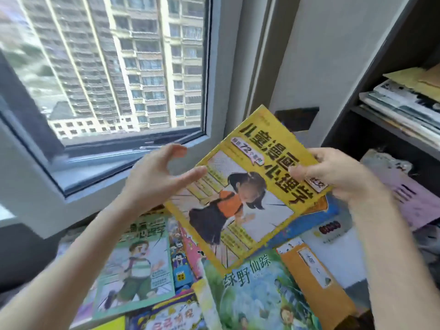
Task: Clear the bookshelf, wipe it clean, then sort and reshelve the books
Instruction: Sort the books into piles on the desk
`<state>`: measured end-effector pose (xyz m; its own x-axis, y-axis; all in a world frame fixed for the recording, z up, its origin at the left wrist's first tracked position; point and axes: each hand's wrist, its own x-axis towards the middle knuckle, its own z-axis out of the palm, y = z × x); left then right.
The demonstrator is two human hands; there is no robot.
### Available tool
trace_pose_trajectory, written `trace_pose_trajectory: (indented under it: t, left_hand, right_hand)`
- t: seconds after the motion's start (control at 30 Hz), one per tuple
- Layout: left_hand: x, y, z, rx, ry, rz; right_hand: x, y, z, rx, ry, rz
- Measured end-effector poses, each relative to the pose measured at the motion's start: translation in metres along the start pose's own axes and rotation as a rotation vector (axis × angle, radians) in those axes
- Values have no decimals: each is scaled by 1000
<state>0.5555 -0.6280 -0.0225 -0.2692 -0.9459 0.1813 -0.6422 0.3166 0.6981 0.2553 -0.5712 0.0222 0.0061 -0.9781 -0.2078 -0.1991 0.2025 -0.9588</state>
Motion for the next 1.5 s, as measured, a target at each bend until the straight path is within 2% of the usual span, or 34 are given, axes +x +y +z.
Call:
trace_pose_trajectory:
  t: [0.07, 0.13, 0.2, 0.27, 0.37, 0.43, 0.53, 0.6, 0.67, 0.8, 0.87, 0.97, 1.1, 1.17, 1.27, 1.37, 1.5]
  left_hand:
    - [-21, -13, -26, -124, -268, -153]
    - [-47, -30, -41, -469, -508, -337]
    - [-85, -57, -48, -742, -544, -466]
    - [-121, -82, -44, -881, -484, -563]
    - [-163, -109, -34, -1020, -278, -730]
    - [-184, -126, -32, -1134, -122, -775]
    - [-207, -142, -33, -1250, -17, -756]
    - [-222, -149, -38, -1254, 28, -734]
    - [-232, -149, -40, -1169, 52, -728]
    - [-251, -168, -36, -1028, 128, -829]
    - [-259, -177, -36, -1116, 140, -954]
    - [-268, -185, -39, -1249, 143, -994]
    - [-280, -188, -36, -1131, 158, -994]
    - [-286, -191, -33, -1053, 198, -1030]
    - [-297, -196, -34, -1090, 310, -1019]
    - [-314, -205, -46, -1126, 446, -1005]
    - [-328, -207, -68, -1076, 506, -958]
  right_hand:
    - [7, -9, 41, -58, -234, 62]
    - [16, -15, 80, -103, -356, 118]
    - [26, -8, 119, -70, -392, 186]
    - [33, 8, 149, -31, -353, 207]
    - [42, 39, 181, -288, -154, 102]
    - [36, 55, 207, -393, -82, 129]
    - [8, 75, 251, -362, -194, 286]
    - [-11, 85, 284, -148, -285, 361]
    - [-17, 99, 308, 13, -233, 330]
    - [-26, 118, 339, -57, -201, 260]
    - [-24, 129, 344, -13, -204, 280]
    - [-18, 140, 344, 50, -272, 338]
    - [-13, 145, 346, 137, -365, 471]
    - [-12, 146, 348, 57, -364, 479]
    - [1, 154, 341, -111, -245, 450]
    - [36, 165, 322, -136, -67, 513]
    - [84, 178, 306, -217, 38, 556]
